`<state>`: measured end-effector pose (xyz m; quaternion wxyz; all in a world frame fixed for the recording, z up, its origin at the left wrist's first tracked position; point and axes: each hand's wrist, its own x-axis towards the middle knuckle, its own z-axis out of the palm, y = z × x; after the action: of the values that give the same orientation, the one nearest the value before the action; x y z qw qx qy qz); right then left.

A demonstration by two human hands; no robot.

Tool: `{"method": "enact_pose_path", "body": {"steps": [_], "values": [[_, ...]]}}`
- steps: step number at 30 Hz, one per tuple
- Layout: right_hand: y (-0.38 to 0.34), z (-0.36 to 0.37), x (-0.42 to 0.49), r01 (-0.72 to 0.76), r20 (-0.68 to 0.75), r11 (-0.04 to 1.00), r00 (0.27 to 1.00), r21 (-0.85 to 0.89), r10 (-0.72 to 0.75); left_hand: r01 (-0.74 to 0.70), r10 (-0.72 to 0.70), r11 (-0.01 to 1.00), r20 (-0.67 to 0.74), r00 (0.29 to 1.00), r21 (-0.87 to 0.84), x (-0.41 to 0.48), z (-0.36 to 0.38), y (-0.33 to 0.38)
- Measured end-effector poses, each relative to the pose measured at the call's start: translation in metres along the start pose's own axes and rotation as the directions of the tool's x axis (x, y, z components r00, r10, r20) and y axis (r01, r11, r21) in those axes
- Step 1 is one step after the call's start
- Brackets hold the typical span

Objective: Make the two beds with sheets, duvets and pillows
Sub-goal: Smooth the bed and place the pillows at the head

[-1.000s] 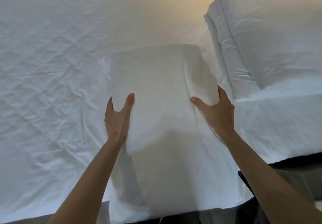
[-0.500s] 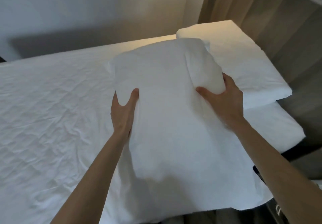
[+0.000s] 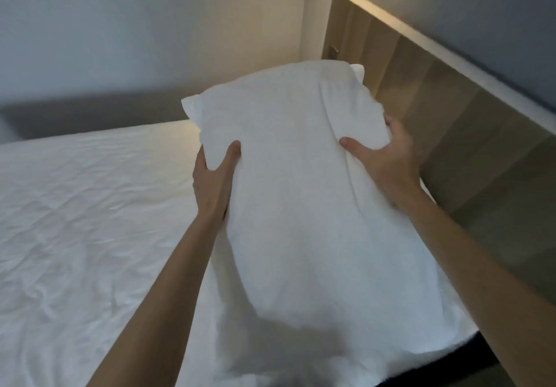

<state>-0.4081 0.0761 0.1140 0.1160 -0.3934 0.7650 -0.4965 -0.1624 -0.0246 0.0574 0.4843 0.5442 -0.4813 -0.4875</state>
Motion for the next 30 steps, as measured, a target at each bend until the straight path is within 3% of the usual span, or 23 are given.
{"method": "enact_pose_path", "body": {"steps": [7, 12, 14, 16, 19, 22, 26, 30], "values": [[0.032, -0.048, 0.14, 0.007, 0.029, 1.0, 1.0, 0.008, -0.007, -0.011, 0.01, 1.0, 0.015, 1.0, 0.019, 0.044, 0.134, 0.035], [0.069, -0.068, 0.236, 0.037, 0.01, 0.99, 0.999, -0.133, -0.036, -0.024, 0.005, 0.993, 0.158, 0.987, 0.118, 0.088, 0.21, 0.042], [0.1, -0.067, 0.266, -0.003, 0.034, 0.974, 0.999, -0.228, 0.011, 0.023, -0.069, 0.986, 0.275, 0.959, 0.166, 0.105, 0.233, 0.032], [0.137, -0.062, 0.281, 0.011, 0.078, 0.951, 0.997, -0.31, 0.014, 0.169, -0.237, 0.963, 0.371, 0.898, 0.208, 0.113, 0.248, 0.015], [0.188, -0.05, 0.272, 0.039, 0.173, 0.906, 0.984, -0.421, 0.038, 0.221, -0.371, 0.893, 0.362, 0.855, 0.392, 0.103, 0.252, -0.014], [0.226, -0.043, 0.243, -0.054, 0.211, 0.826, 0.956, -0.561, 0.205, 0.287, -0.466, 0.849, 0.373, 0.802, 0.445, 0.083, 0.258, -0.043], [0.271, -0.042, 0.204, -0.321, 0.213, 0.748, 0.827, -0.581, 0.521, 0.393, -0.564, 0.798, 0.336, 0.754, 0.457, 0.057, 0.276, -0.075], [0.291, -0.045, 0.178, -0.417, 0.141, 0.695, 0.792, -0.586, 0.594, 0.472, -0.564, 0.807, 0.228, 0.793, 0.356, 0.038, 0.284, -0.098]]}}
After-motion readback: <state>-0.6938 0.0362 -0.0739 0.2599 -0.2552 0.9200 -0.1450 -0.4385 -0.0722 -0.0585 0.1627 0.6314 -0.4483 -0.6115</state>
